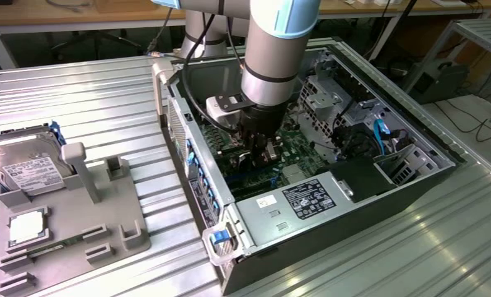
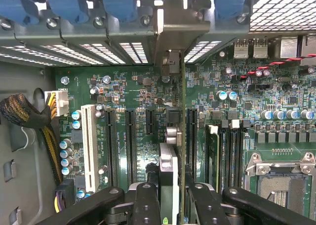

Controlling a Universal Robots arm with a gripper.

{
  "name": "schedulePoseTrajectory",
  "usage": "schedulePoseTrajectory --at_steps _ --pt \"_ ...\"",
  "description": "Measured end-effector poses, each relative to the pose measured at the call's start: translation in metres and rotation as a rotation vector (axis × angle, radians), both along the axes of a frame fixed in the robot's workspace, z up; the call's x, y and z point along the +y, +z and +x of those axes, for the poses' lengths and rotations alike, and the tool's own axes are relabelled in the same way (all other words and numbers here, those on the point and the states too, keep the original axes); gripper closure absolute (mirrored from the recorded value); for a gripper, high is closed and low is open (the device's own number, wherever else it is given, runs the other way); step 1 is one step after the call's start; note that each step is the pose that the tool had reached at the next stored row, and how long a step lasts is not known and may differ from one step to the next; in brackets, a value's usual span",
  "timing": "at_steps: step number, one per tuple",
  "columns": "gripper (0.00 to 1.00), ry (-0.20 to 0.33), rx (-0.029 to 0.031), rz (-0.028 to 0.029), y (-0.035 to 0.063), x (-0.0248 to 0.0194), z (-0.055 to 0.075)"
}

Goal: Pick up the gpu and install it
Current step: 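Insert the gpu into the slot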

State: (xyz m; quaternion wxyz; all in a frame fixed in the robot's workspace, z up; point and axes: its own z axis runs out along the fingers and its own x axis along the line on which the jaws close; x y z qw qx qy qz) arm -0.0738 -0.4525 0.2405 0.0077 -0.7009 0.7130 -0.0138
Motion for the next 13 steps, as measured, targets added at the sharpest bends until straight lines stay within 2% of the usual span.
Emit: schedulePoseTrajectory --at_steps 13 --pt "0.72 0.000 -0.0004 0.0007 0.0035 0.0001 0.0001"
